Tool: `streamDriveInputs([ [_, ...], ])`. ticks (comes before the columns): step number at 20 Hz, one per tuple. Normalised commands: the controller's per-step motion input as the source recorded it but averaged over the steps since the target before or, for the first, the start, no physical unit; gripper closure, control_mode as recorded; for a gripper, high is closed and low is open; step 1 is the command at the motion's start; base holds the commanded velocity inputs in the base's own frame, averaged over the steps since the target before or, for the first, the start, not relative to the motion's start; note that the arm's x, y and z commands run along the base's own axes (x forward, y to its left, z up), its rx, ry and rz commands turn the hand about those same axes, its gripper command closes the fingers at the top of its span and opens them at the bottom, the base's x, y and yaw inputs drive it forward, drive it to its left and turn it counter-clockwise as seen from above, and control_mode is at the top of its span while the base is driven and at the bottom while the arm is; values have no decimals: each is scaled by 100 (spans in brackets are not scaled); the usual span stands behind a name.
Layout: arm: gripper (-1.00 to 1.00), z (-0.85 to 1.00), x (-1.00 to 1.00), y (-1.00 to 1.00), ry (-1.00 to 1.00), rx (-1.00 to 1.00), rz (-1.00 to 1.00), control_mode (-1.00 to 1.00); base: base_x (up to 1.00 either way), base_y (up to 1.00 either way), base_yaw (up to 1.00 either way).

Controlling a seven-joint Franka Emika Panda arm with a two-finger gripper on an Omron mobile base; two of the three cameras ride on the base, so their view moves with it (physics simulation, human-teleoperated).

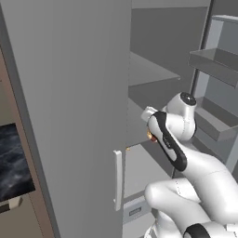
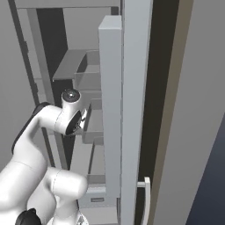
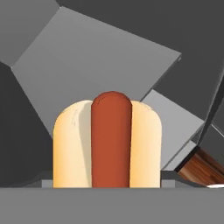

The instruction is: Store the hot dog in the freezer for long-term storage. Close the freezer door after placing the cooked food.

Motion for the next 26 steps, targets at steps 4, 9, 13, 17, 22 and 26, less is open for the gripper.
streamDriveInputs([
  [4, 100, -1, 24, 3, 0, 0, 0, -100, 0, 0, 0],
  [9, 100, -6, 31, 0, 0, 0, 0, -100, 0, 0, 0],
  [13, 100, -13, 43, 0, 0, 0, -1, -100, 0, 0, 0],
  [17, 100, -6, 49, 0, 2, 0, -5, -100, 0, 0, 0],
  [22, 100, -5, 52, 0, 4, 0, -3, -100, 0, 0, 0],
  [26, 100, -18, 41, 0, 2, 0, 0, -100, 0, 0, 0],
])
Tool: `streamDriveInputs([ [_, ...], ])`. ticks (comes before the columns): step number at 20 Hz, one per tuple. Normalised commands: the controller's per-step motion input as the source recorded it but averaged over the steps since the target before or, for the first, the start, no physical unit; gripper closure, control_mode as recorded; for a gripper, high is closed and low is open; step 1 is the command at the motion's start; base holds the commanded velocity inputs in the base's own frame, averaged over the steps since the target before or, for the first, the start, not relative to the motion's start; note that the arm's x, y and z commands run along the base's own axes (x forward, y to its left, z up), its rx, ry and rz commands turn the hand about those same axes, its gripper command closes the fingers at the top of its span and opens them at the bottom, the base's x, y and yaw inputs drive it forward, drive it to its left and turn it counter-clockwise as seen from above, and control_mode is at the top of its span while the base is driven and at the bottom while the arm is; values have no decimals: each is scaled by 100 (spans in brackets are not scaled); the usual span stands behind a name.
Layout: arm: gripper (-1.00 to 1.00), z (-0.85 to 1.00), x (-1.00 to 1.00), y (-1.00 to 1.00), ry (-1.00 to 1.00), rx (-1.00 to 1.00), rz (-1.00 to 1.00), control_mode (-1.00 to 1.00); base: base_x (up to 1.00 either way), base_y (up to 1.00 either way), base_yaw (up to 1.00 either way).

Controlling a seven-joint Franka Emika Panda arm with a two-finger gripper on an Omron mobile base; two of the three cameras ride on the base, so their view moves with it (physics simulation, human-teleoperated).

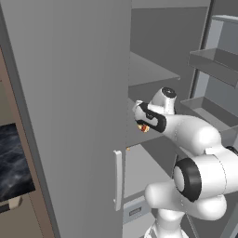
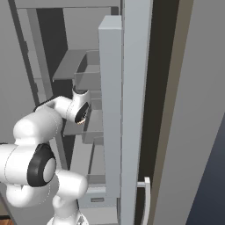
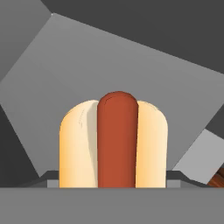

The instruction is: Store the hot dog in the freezer for long-term storage. Close the freezer door after placing the cooked food.

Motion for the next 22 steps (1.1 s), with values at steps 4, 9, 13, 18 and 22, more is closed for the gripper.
streamDriveInputs([
  [4, 100, -18, 29, 0, 0, 0, 0, -100, 0, 0, 0],
  [9, 100, -15, 26, 0, 0, 0, 0, -100, 0, 0, 0],
  [13, 100, -19, 18, 0, 0, 0, 0, -100, 0, 0, 0],
  [18, 100, -18, 23, 0, 1, 0, 0, -100, 0, 0, 0],
  [22, 100, -25, 33, 0, 2, 0, 0, -100, 0, 0, 0],
])
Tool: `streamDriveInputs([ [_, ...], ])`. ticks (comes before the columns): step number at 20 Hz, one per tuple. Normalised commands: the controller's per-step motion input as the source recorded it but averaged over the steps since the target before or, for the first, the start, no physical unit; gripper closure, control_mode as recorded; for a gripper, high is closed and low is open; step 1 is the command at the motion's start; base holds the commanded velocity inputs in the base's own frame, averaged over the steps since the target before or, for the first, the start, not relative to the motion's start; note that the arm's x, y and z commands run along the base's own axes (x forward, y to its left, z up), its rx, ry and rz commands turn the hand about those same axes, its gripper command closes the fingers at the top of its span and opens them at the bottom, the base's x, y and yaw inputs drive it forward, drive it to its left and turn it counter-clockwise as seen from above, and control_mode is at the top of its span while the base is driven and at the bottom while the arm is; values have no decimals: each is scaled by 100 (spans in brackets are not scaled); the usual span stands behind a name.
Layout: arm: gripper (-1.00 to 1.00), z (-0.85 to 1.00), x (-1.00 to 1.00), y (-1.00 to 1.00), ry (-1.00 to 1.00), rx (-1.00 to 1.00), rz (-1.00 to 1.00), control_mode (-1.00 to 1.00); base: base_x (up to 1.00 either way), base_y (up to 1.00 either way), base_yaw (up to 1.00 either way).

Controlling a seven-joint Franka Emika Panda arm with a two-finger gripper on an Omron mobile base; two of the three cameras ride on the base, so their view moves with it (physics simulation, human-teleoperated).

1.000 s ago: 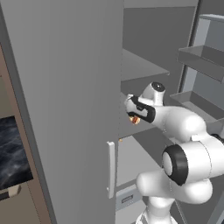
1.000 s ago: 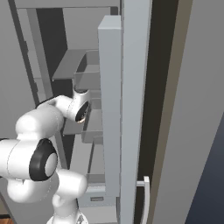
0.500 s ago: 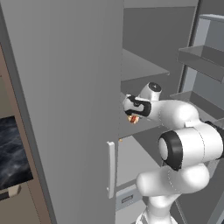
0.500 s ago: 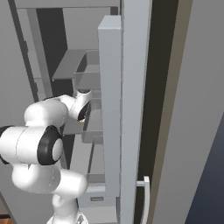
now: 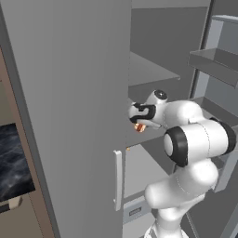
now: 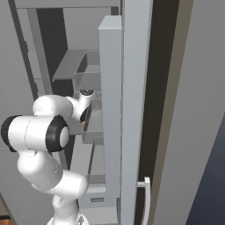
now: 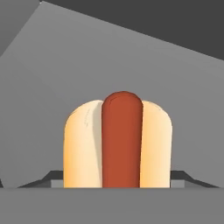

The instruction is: Store the hot dog in the freezer for long-term storage. Close the freezer door after placing the cooked food.

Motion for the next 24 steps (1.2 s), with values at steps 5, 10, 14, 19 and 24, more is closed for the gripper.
streamDriveInputs([
  [5, 100, -34, 36, 0, 1, 0, 0, -100, 0, 0, 0],
  [10, 100, -30, 25, 0, 0, 0, 0, -100, 0, 0, 0],
  [14, 100, -25, 23, 0, 1, 0, 0, -100, 0, 0, 0],
  [19, 100, -13, 29, 0, 0, 0, 0, -100, 0, 0, 0],
  [24, 100, -14, 21, 0, 0, 0, 0, -100, 0, 0, 0],
])
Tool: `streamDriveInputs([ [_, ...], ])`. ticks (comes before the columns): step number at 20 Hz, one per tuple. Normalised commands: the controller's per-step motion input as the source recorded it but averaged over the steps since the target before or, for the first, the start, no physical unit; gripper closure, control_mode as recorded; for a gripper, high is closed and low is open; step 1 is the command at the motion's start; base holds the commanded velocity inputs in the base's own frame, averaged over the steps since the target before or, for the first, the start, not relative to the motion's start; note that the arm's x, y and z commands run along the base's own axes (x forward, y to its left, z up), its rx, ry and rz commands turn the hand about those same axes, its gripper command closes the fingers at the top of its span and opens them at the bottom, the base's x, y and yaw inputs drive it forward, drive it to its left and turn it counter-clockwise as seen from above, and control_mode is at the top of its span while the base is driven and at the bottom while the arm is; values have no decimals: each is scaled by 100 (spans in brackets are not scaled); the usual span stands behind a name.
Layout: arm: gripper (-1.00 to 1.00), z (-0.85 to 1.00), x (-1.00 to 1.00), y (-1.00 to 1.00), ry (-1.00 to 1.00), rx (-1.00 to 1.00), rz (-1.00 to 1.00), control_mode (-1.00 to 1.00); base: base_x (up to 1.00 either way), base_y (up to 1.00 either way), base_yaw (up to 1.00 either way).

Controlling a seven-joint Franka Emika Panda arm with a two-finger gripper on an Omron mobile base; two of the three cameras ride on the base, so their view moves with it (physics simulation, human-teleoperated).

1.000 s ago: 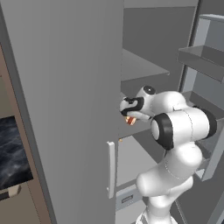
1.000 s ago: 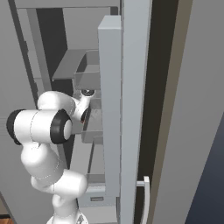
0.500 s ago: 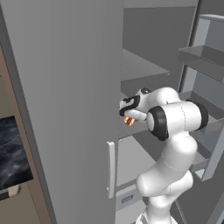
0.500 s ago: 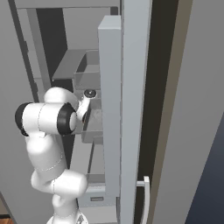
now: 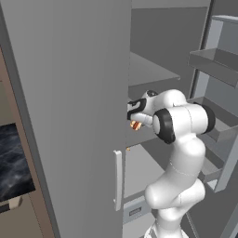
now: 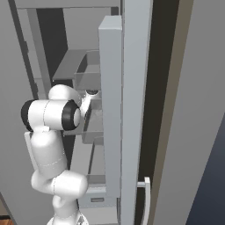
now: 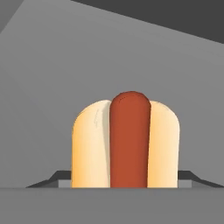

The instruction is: Store the hot dog in the freezer for long-term storage. Close the freezer door after placing the cooked food.

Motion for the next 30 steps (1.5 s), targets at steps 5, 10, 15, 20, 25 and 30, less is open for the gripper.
streamDriveInputs([
  [5, 100, -13, 0, 0, 0, 0, 0, -100, 0, 0, 0],
  [10, 100, -11, 0, 0, 0, 0, 0, -100, 0, 0, 0],
  [15, -100, -10, 0, 0, 0, 0, 0, -100, 0, 0, 0],
  [20, -100, -7, 0, 0, 0, 0, 0, -100, 0, 0, 0],
  [25, -100, 0, 0, 0, -2, 0, 0, -100, 0, 0, 0],
  [30, -100, 0, -1, 0, -1, 0, 0, -100, 0, 0, 0],
])
